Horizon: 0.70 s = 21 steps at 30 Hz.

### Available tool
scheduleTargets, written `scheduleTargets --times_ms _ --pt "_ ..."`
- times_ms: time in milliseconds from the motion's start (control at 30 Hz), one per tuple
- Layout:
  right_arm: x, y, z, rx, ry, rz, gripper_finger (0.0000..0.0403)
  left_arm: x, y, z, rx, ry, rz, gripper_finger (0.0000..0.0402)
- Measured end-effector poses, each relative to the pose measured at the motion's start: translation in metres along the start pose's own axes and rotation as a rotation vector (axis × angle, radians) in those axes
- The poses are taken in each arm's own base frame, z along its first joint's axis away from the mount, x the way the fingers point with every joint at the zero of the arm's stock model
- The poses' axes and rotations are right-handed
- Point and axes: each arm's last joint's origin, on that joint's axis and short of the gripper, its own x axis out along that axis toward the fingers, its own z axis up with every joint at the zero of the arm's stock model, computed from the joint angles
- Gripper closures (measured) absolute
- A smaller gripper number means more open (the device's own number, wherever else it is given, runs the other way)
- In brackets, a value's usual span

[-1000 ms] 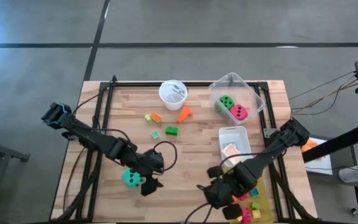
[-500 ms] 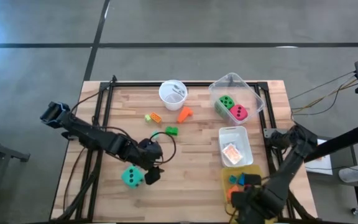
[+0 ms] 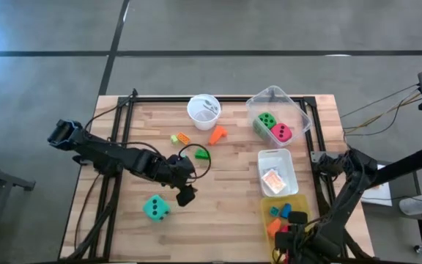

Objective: Pick & Place Toys
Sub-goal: Put the red game piece into the yellow bin

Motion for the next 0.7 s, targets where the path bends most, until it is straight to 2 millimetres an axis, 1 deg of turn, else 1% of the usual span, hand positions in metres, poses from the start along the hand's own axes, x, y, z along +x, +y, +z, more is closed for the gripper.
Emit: scheduleTargets --times_ms 200,433,700 --pt "0.019 -0.004 -0.008 -0.01 0.046 -0.034 0.0277 0.001 0.007 0.004 -0.009 0.01 0.029 0.0089" --pt "0.034 -0.012 -0.012 -0.016 0.087 -0.086 0.0277 0.001 0.008 0.004 0.001 0.011 0.031 0.0089" --pt "0.046 -0.014 -0.014 -0.02 0.089 -0.089 0.0277 0.001 0.008 0.004 0.0 0.011 0.032 0.0089"
